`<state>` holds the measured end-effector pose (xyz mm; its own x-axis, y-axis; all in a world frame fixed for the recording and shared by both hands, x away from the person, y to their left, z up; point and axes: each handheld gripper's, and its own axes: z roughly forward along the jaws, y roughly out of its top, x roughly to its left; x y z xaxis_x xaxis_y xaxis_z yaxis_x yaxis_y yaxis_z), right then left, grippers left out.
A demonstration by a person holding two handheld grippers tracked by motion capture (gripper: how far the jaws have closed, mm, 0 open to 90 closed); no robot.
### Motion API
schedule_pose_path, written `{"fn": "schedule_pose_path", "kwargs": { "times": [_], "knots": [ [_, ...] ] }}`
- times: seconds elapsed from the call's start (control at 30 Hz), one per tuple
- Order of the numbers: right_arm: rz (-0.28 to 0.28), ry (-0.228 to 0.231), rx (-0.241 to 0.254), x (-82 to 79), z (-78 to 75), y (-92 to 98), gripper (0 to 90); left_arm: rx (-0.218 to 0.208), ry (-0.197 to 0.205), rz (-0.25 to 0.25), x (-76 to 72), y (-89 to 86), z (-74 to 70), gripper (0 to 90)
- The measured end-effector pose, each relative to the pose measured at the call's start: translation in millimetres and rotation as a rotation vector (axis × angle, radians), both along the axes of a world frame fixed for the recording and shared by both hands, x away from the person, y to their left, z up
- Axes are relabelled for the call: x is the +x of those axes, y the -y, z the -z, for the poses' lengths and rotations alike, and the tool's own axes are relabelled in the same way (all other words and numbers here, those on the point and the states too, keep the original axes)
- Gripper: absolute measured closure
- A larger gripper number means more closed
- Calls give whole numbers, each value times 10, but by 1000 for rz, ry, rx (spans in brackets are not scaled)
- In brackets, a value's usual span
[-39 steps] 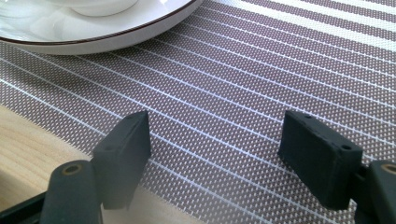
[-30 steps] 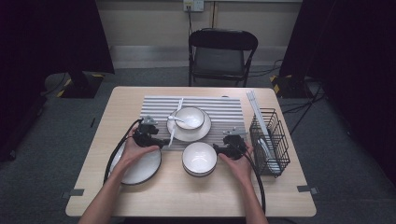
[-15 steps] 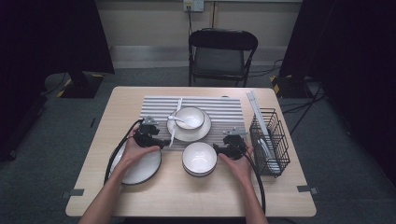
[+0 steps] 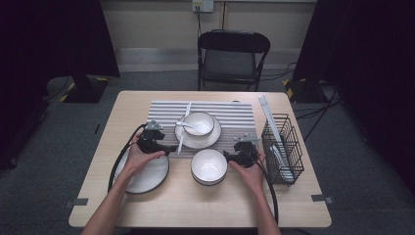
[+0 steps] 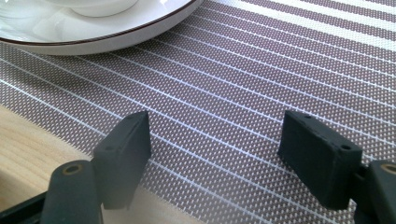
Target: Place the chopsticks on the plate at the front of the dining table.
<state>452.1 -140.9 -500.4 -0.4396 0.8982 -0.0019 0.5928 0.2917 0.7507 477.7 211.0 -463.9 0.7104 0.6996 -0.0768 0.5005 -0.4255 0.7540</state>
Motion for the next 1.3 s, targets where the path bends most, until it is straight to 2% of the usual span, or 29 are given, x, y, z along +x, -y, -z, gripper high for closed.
{"fn": "schedule_pose_path", "kwargs": {
  "times": [0.07,0.17,0.2,0.23,0.27,0.37,0.4,0.47,0.5,0.57,0.6,0.63,0.7,0.77,1.0,1.17,1.3],
  "knots": [
    [0,0,0,0,0,0,244,10,-9,5,-25,-18,-18,166],
    [0,0,0,1,0,0,244,-10,-16,3,-81,-57,-15,164],
    [0,0,0,0,0,0,244,8,-27,16,-94,-67,-11,164],
    [-1,-1,0,0,0,1,244,-1,-35,5,-105,-57,2,164],
    [0,0,-1,0,0,-2,244,-14,-44,16,-114,-50,8,164],
    [0,0,-1,0,0,-2,245,12,-43,29,-121,-5,15,173],
    [0,1,-1,0,1,-2,244,-4,-46,33,-118,15,30,171],
    [0,0,-1,0,0,-2,244,22,-43,40,-119,36,45,174],
    [0,0,-1,0,0,-2,245,20,-53,47,-121,45,60,174],
    [0,0,0,0,0,-1,244,43,-61,51,-111,39,65,174],
    [0,0,0,0,0,-1,245,26,-68,53,-110,44,74,174],
    [0,0,0,0,0,-1,245,38,-58,53,-108,38,70,174],
    [-1,0,-1,0,0,0,245,22,-69,43,-101,42,83,175],
    [0,0,-1,0,0,-1,244,40,-68,43,-96,46,91,175],
    [0,0,-1,0,0,-1,245,18,-64,36,-89,56,97,174],
    [1,-1,0,0,0,-2,244,23,-44,32,-85,69,96,178],
    [0,0,0,-1,0,0,244,11,-46,26,-79,69,96,178]
  ]
}}
